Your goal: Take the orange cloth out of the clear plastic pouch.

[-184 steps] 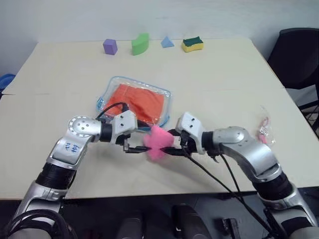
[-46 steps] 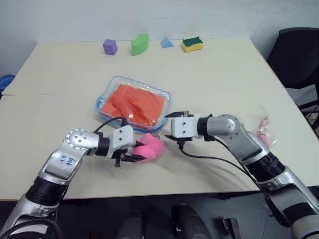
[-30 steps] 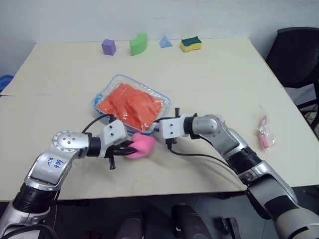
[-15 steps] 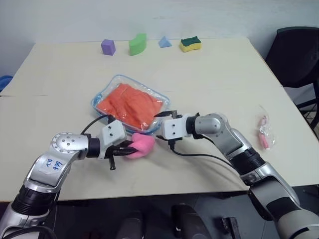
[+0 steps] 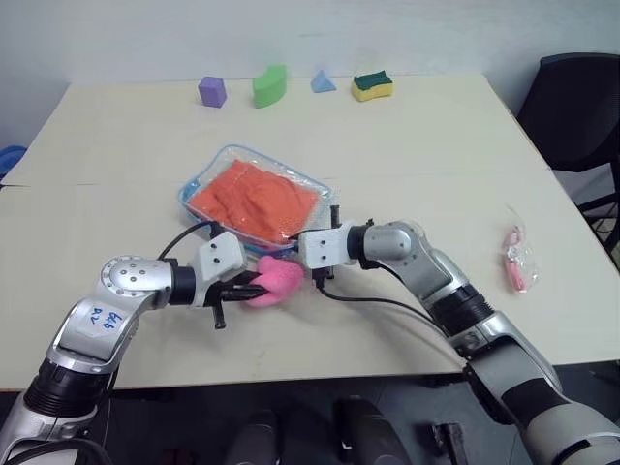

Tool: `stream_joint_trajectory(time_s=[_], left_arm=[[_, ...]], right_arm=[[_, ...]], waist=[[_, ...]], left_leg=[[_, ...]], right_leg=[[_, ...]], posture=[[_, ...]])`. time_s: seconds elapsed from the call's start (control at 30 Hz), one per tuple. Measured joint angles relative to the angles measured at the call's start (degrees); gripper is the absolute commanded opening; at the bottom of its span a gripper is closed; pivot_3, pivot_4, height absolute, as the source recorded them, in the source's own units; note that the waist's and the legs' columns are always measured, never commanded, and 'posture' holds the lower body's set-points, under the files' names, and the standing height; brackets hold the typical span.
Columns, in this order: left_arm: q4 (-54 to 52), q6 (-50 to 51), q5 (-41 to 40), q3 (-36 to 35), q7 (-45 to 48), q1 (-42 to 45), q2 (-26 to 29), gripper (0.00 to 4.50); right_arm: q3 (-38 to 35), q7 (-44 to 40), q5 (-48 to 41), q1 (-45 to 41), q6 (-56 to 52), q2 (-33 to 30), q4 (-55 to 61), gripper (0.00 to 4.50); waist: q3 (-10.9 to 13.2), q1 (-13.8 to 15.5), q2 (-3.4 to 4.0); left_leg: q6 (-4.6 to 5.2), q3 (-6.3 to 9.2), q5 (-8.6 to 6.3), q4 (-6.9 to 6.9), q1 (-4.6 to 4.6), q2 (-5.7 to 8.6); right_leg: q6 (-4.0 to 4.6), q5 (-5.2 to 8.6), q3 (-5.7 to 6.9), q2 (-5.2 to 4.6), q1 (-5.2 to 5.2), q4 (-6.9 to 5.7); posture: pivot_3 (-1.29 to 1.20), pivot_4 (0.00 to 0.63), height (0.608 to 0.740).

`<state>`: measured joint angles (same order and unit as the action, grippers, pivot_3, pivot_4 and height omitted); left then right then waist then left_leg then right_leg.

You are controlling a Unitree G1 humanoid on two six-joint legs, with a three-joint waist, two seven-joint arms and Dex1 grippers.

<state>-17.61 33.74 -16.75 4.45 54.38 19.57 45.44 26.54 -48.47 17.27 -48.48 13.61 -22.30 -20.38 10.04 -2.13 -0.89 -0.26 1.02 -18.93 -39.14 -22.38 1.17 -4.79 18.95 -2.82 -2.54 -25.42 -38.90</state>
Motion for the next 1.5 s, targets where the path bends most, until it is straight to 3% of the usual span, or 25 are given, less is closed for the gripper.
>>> stream_joint_trajectory(time_s=[0.23, 0.53, 0.77, 0.97, 1.07, 1.3, 1.43, 1.5], left_arm=[[4.8, -4.8, 0.2, -2.3, 0.0, -1.5, 0.1, 0.72], [15.0, -5.0, -2.4, -16.0, 0.0, -2.1, 5.5, 0.72], [23.8, -7.5, -2.5, -20.4, 0.8, -2.2, 9.9, 0.72], [21.3, -6.7, -4.3, -21.2, 2.0, -4.6, 8.9, 0.72], [18.0, -4.9, -5.2, -18.8, 1.5, -5.8, 5.7, 0.72], [14.5, -2.1, -7.0, -17.3, 0.6, -7.3, 2.9, 2.9], [15.8, -0.7, -8.5, -19.0, 1.5, -7.6, 4.2, 4.09], [17.6, 1.6, -10.6, -21.3, 2.6, -6.7, 5.7, 4.09]], right_arm=[[0.0, -2.7, -0.4, 0.0, 1.7, -4.0, 0.9, 0.01], [-4.9, -4.4, -2.7, 1.8, 6.7, -13.9, 2.4, 0.01], [-8.3, -8.6, -8.0, 8.1, 12.1, -21.6, 7.3, 0.01], [-10.4, -11.1, -11.9, 10.9, 13.7, -23.9, 8.5, 0.01], [-10.8, -11.6, -13.1, 12.1, 11.1, -23.8, 9.3, 0.65], [-14.3, -12.3, -18.3, 19.3, 0.0, -24.7, 18.8, 3.14], [-20.6, -11.2, -25.3, 24.7, -13.4, -25.2, 29.2, 4.45], [-24.0, -10.8, -30.0, 28.3, -21.6, -26.7, 34.8, 4.45]], waist=[[0.0, 0.0, 0.0], [0.0, 0.1, 0.01], [0.0, 0.3, 0.01], [0.0, 0.3, 0.01], [0.0, 0.4, 0.01], [0.0, 0.6, 0.01], [0.0, 0.6, 0.01], [0.0, 0.6, 0.01]], left_leg=[[0.0, 0.01, 0.0, 0.0, 0.0, -0.01], [0.02, 0.01, -0.02, 0.04, -0.01, -0.01], [0.05, 0.0, -0.05, 0.04, -0.03, -0.01], [0.06, -0.03, -0.05, 0.03, -0.01, -0.02], [0.06, -0.03, -0.05, 0.0, -0.02, -0.01], [0.06, -0.01, -0.05, 0.0, -0.01, -0.01], [0.06, 0.01, -0.06, 0.0, -0.01, -0.02], [0.06, 0.05, -0.06, 0.02, -0.01, -0.03]], right_leg=[[0.0, 0.0, 0.02, 0.0, 0.0, 0.02], [0.0, 0.0, 0.06, -0.02, 0.0, 0.12], [0.0, 0.0, 0.07, -0.04, 0.01, 0.16], [0.0, 0.0, 0.05, -0.05, 0.01, 0.13], [0.0, 0.0, 0.03, -0.06, 0.01, 0.1], [0.0, 0.0, 0.04, -0.06, 0.03, 0.09], [0.0, 0.0, 0.04, -0.05, 0.02, 0.15], [0.0, 0.0, 0.06, -0.05, 0.03, 0.15]], posture=[[0.0, 0.15, 0.74], [0.0, 0.15, 0.74], [0.0, 0.15, 0.74], [0.0, 0.15, 0.74], [0.0, 0.15, 0.74], [0.0, 0.15, 0.74], [0.0, 0.15, 0.74], [0.0, 0.15, 0.74]])
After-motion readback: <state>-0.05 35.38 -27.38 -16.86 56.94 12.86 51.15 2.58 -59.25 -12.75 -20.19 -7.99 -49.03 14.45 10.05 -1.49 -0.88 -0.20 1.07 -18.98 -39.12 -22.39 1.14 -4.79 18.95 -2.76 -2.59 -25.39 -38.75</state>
